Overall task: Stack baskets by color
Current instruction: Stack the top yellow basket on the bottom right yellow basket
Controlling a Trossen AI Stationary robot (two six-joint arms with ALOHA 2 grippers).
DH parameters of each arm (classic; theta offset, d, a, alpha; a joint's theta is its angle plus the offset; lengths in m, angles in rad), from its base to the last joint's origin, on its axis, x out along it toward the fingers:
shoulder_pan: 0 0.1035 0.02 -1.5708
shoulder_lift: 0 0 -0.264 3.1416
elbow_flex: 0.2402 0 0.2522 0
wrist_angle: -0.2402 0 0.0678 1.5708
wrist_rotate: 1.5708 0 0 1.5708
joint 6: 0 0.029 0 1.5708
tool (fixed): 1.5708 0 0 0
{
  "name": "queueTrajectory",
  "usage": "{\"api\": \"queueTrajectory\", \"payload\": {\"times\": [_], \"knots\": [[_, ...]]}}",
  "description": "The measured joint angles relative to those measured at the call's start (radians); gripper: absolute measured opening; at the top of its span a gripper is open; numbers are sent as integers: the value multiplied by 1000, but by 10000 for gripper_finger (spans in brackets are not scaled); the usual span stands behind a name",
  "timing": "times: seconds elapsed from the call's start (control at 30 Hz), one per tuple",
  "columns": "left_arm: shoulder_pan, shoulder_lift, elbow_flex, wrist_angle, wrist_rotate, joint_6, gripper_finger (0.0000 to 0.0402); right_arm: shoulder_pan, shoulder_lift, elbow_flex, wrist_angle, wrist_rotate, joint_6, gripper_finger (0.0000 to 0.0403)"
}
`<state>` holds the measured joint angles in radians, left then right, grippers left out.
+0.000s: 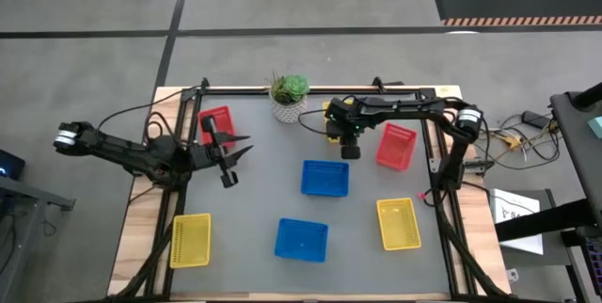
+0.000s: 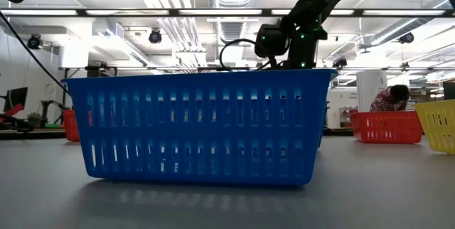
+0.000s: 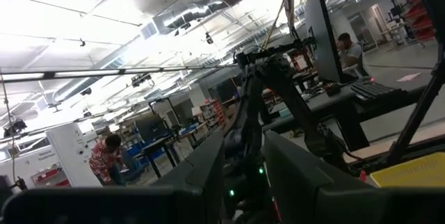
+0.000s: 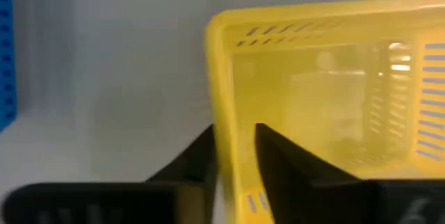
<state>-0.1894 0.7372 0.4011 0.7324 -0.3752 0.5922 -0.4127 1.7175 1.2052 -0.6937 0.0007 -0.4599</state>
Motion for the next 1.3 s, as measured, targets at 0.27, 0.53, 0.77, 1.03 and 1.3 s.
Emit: {"api": "queueTrajectory", "payload": {"times": [0.27, 0.53, 0.77, 1.03, 1.3], "knots": [[0, 7, 0, 11, -3, -1, 88, 1, -21, 9, -25, 43, -52, 10], [0, 21, 0, 19, -5, -3, 88, 71, -184, 27, -145, 88, 24, 9], [0, 21, 0, 19, -7, -5, 88, 265, -369, 27, -251, 132, 231, 9], [0, 26, 0, 19, -8, -5, 88, 623, -484, 35, -298, 193, 497, 8], [0, 24, 0, 25, -8, -5, 88, 963, -441, 67, -354, 174, 671, 8]]}}
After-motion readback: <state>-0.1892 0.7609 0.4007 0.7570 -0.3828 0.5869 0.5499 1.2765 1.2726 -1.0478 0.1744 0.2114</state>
